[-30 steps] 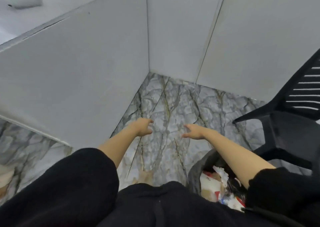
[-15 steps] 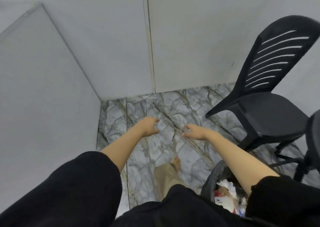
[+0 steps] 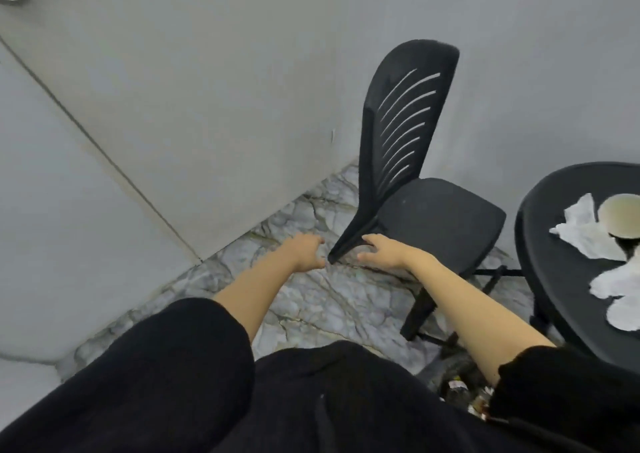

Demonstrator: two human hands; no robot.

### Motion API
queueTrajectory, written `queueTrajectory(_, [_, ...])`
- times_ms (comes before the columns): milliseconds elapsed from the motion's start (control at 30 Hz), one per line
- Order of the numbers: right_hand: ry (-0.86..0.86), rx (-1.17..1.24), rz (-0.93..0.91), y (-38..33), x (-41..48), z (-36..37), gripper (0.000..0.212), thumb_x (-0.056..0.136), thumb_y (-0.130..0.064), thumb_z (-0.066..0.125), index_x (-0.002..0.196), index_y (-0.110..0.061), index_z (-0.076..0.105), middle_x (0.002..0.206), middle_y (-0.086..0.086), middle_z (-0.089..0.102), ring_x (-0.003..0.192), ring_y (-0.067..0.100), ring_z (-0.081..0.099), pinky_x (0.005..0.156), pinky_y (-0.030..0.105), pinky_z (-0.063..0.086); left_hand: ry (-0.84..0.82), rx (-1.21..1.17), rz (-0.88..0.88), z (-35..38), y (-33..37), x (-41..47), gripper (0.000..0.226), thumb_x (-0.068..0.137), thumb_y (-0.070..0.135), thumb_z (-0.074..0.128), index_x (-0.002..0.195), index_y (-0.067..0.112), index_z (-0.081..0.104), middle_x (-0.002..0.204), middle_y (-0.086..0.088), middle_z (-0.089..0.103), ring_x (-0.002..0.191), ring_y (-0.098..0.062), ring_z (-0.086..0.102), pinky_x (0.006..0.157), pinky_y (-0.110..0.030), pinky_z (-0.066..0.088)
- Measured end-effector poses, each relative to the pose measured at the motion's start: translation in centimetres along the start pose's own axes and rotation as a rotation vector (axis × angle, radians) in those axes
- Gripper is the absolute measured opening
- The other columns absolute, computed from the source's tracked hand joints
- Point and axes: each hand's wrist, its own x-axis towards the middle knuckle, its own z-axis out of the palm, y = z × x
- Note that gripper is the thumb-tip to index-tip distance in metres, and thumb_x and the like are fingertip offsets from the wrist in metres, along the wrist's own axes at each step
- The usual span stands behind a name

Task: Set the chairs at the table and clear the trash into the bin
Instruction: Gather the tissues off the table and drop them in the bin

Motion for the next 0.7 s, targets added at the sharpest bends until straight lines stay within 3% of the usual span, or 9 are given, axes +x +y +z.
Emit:
queueTrajectory(100, [0.133, 0.084, 0.078, 3.0, 1.1, -3.9, 0.063, 0.095, -0.036, 0.045, 0.147, -0.013, 0.020, 0.156, 0.009, 0.021, 0.141, 0.026, 0.027, 0.113, 0.036, 0.023, -0.027, 0.034, 0.153, -3.5, 3.9, 6.4, 0.062, 0.090, 0.031, 0.056, 0.144, 0.012, 0.033, 0.147, -0.013, 0.042, 0.133, -0.029, 0.043, 0.108, -0.040, 0.038])
queueTrajectory(367, [0.477, 0.353, 0.370, 12.8, 1.6, -12.9, 0.060, 0.095, -0.033, 0.046, 0.146, -0.015, 0.022, 0.155, 0.008, 0.024, 0.137, 0.026, 0.035, 0.111, 0.036, 0.028, -0.093, 0.281, 0.595, -10.7, 16.3, 21.6, 0.060, 0.091, 0.031, 0.053, 0.144, 0.014, 0.032, 0.148, -0.010, 0.039, 0.136, -0.028, 0.035, 0.112, -0.043, 0.033])
queueTrajectory(567, [0.692, 0.533, 0.632, 17.9, -2.1, -13.4, 0.056, 0.093, -0.031, 0.048, 0.143, -0.015, 0.028, 0.149, 0.009, 0.034, 0.133, 0.027, 0.038, 0.111, 0.045, 0.031, -0.171, 0.418, 0.916, -11.4, 26.5, 26.2, 0.057, 0.092, 0.029, 0.052, 0.144, 0.014, 0.033, 0.147, -0.010, 0.041, 0.137, -0.028, 0.035, 0.110, -0.042, 0.034])
queueTrajectory(700, [0.795, 0.556, 0.741, 19.8, -5.7, -11.1, 0.045, 0.094, -0.018, 0.047, 0.138, -0.015, 0.038, 0.143, 0.007, 0.042, 0.131, 0.026, 0.041, 0.109, 0.042, 0.034, -0.323, 0.482, 1.123, -8.5, 32.7, 25.2, 0.056, 0.092, 0.028, 0.052, 0.143, 0.015, 0.035, 0.144, -0.010, 0.045, 0.133, -0.028, 0.041, 0.107, -0.042, 0.037])
